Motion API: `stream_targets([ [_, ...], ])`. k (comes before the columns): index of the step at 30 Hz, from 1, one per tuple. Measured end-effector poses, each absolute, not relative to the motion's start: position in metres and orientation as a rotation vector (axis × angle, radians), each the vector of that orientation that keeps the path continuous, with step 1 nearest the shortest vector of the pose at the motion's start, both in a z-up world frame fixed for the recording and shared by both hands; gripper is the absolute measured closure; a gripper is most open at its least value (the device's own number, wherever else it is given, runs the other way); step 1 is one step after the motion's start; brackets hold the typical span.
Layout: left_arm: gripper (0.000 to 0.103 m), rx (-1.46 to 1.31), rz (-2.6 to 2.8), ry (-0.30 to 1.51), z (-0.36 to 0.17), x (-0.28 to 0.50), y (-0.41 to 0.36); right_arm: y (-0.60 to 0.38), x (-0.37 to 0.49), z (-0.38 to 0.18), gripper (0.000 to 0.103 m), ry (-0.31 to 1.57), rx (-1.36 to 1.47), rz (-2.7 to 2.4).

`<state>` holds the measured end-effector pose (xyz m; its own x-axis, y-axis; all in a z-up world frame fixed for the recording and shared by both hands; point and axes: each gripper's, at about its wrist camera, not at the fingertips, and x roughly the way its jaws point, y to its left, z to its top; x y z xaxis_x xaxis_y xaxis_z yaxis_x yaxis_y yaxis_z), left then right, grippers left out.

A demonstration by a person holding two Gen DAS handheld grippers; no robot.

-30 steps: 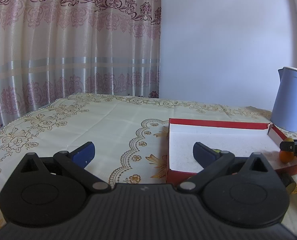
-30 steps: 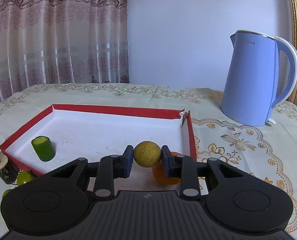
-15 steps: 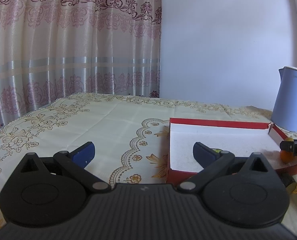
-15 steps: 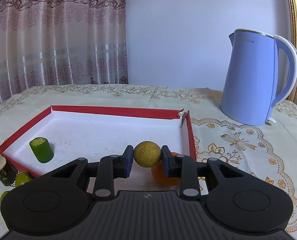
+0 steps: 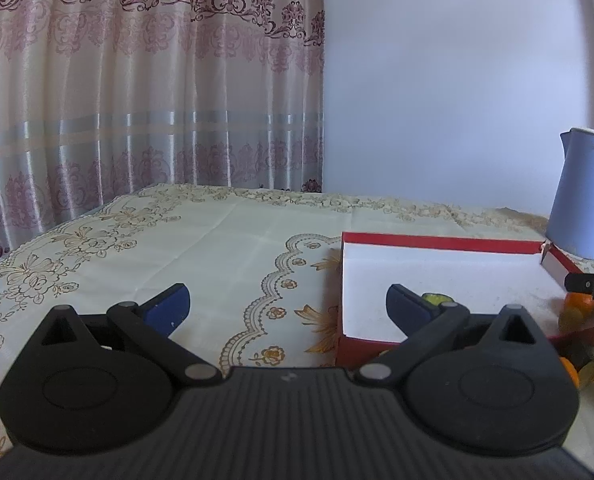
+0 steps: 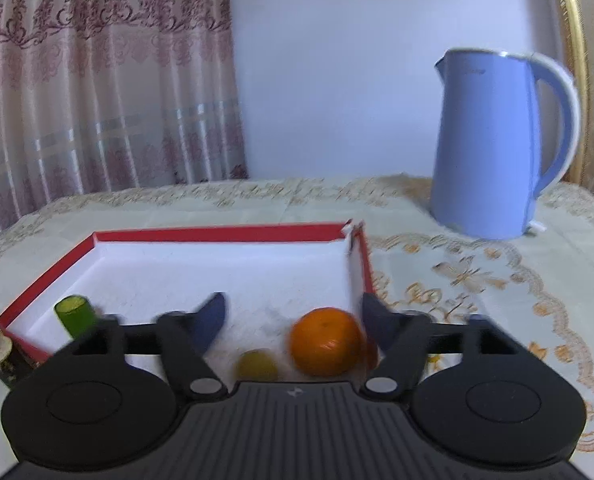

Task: Organize fruits
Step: 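Lower the yellow fruit into the red tray and open the right gripper, then move the left tool toward the eggplant slice beside the tray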

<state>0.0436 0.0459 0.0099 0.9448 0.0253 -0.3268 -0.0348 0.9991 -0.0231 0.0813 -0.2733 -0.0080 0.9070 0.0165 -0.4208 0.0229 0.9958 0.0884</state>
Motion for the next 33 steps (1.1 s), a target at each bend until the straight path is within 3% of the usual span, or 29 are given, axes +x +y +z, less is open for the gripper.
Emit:
stream_targets([
  [14, 0.001, 0.002, -0.062, 0.349, 0.012, 0.019, 0.057, -0.307, 0.017, 0.021, 0.022, 0.284, 0.243, 0.061],
  [19, 0.015, 0.215, -0.042, 0.335, 0.003, 0.015, 0.025, -0.320, 0.015, 0.012, 0.022, 0.297, 0.310, 0.059],
  [24, 0.016, 0.354, -0.090, 0.360, -0.011, 0.022, -0.007, -0.322, 0.015, 0.009, 0.022, 0.298, 0.322, 0.071],
  [33, 0.013, 0.323, -0.132, 0.491, -0.018, 0.053, -0.022, -0.322, 0.014, 0.007, 0.022, 0.298, 0.324, 0.081],
])
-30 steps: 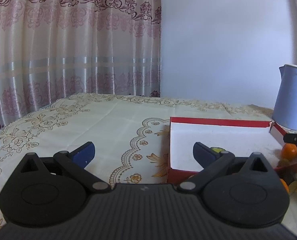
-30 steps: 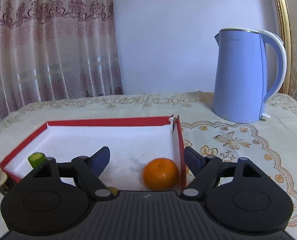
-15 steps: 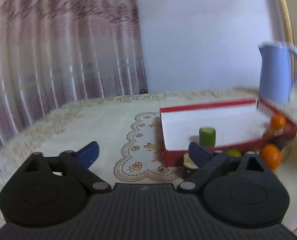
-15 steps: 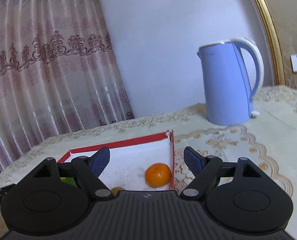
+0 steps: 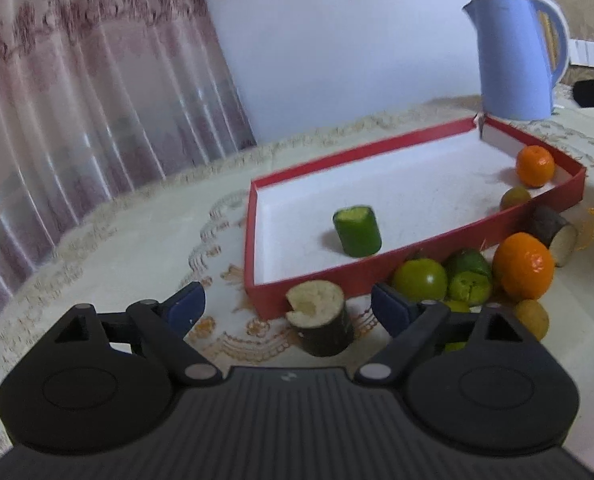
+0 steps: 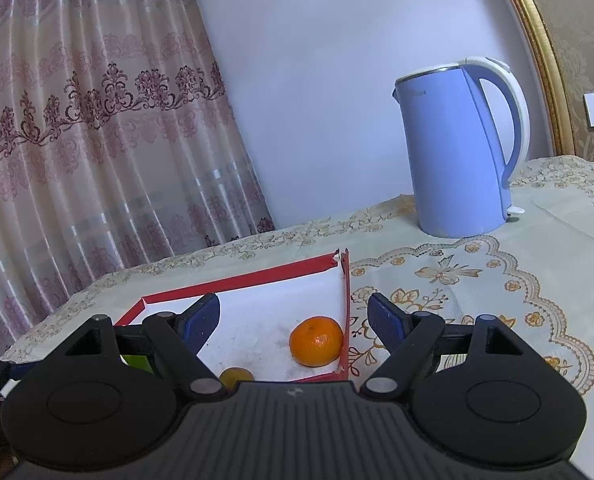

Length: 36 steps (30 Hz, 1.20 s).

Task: Organize fruits
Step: 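Move the left tool toward the eggplant slice beside the tray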

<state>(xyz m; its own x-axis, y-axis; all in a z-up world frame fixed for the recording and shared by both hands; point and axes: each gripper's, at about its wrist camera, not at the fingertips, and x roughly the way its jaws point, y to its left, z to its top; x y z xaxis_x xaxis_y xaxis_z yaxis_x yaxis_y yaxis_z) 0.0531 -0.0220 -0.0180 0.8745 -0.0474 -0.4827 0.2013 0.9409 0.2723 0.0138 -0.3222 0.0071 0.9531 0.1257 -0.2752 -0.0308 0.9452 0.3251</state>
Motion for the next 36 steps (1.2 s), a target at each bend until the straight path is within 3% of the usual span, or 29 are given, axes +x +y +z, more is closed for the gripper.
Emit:
stream_targets([
  [9, 0.009, 0.234, -0.108, 0.588, -0.018, 0.066, -0.012, -0.323, 0.015, 0.006, 0.022, 0.305, 0.319, 0.081],
  [27, 0.013, 0.138, -0.071, 0.700, -0.022, 0.087, -0.011, -0.320, 0.019, 0.001, 0.022, 0.318, 0.311, 0.079],
  [36, 0.001, 0.109, -0.041, 0.710, -0.025, 0.091, -0.008, -0.319, 0.020, -0.001, 0.022, 0.321, 0.303, 0.074],
])
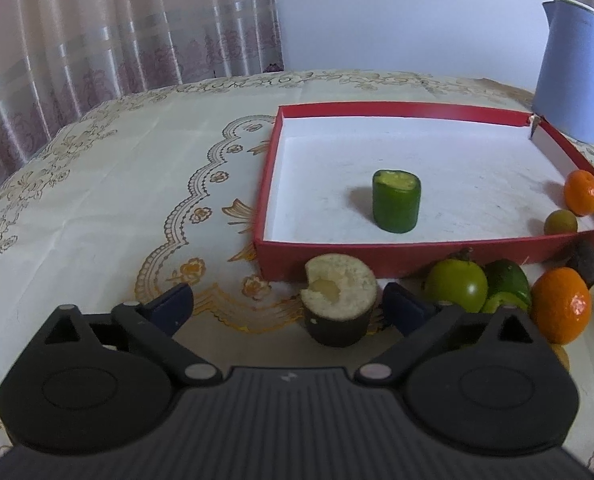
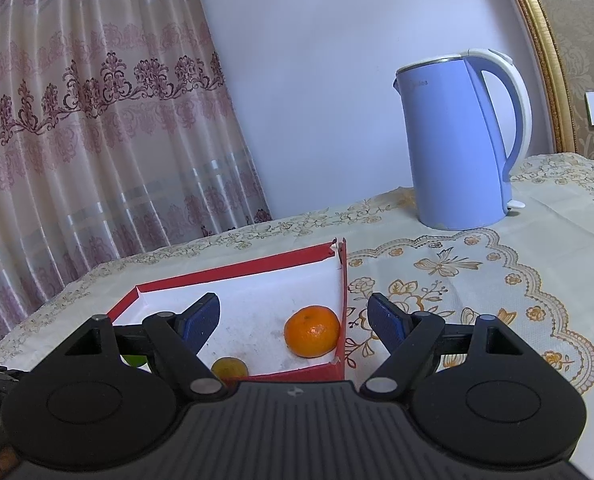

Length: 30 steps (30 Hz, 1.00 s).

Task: Organize fruits
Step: 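Move the left tool toward the eggplant slice beside the tray, then close the left gripper on the eggplant slice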

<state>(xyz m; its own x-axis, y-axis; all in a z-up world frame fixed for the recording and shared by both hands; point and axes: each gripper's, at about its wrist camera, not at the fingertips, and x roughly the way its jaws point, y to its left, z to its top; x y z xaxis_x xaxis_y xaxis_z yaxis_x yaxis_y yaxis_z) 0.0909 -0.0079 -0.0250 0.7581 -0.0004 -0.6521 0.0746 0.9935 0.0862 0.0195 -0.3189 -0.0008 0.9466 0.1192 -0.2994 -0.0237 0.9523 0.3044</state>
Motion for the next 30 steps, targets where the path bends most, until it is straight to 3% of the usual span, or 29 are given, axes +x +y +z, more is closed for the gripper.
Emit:
stream_targets([
  [3, 0.001, 0.087, -0.045, 0.717, -0.026, 0.092, -0.005, -0.319, 0.020, -0.001, 0.022, 0.321, 0.304, 0.074],
  [14, 0.022, 0.098, -0.098, 0.687, -0.024, 0.086, -0.008, -0.321, 0.026, -0.005, 0.022, 0.336, 0.296, 0.060],
  [20, 0.039, 0.089, -0.118, 0.675, -0.023, 0.082, -0.008, -0.320, 0.025, -0.005, 0.022, 0.335, 0.294, 0.058],
  [25, 0.059, 0.084, -0.150, 0.666, -0.022, 0.079, -0.008, -0.321, 0.026, -0.006, 0.022, 0.335, 0.293, 0.057],
  [30, 0.065, 0.084, -0.162, 0.661, -0.023, 0.076, -0.009, -0.321, 0.026, -0.006, 0.022, 0.332, 0.293, 0.057],
])
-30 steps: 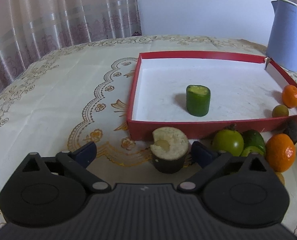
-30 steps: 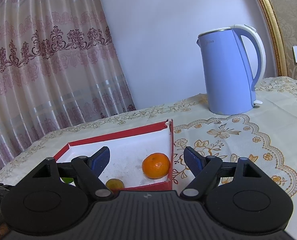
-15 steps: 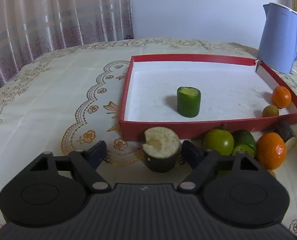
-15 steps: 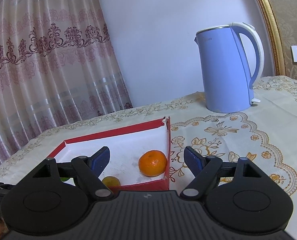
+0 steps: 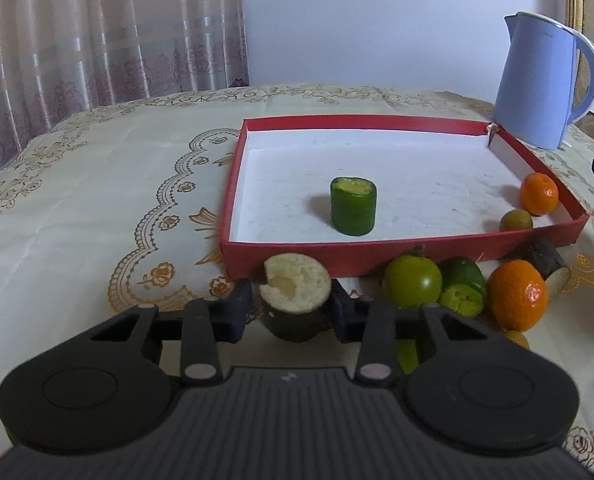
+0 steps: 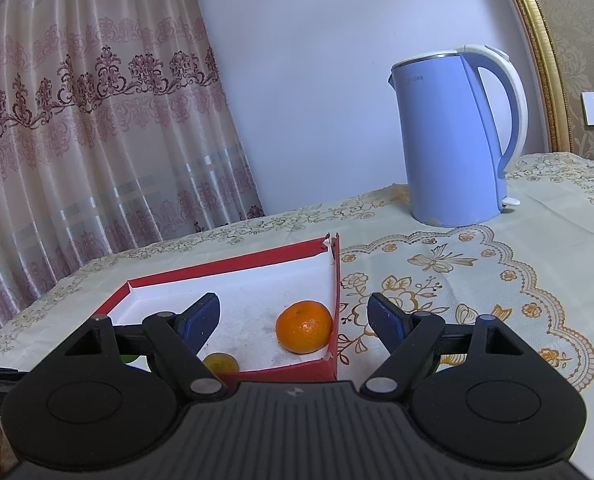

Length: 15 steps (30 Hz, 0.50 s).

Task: Organize fruits
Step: 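Close the left gripper on the eggplant slice, then lift the eggplant slice and carry it over the red tray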

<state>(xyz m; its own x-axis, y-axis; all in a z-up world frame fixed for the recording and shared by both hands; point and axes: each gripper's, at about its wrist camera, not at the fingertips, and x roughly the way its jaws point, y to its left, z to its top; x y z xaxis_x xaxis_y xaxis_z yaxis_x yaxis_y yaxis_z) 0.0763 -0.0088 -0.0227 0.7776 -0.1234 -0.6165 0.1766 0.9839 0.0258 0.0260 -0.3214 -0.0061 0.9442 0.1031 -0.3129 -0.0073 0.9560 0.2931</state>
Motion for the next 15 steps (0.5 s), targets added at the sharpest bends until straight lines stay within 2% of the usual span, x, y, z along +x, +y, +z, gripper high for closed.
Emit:
stream_targets([
  [2, 0.066, 0.078, -0.164, 0.661, -0.023, 0.076, -0.008, -0.322, 0.026, -0.006, 0.022, 0.331, 0.293, 0.059],
  [4, 0.072, 0.075, -0.166, 0.656, -0.022, 0.075, -0.007, -0.322, 0.026, -0.007, 0.022, 0.329, 0.293, 0.058],
  [15, 0.073, 0.048, -0.164, 0.615, -0.017, 0.063, 0.000, -0.322, 0.024, -0.004, 0.022, 0.317, 0.295, 0.069],
])
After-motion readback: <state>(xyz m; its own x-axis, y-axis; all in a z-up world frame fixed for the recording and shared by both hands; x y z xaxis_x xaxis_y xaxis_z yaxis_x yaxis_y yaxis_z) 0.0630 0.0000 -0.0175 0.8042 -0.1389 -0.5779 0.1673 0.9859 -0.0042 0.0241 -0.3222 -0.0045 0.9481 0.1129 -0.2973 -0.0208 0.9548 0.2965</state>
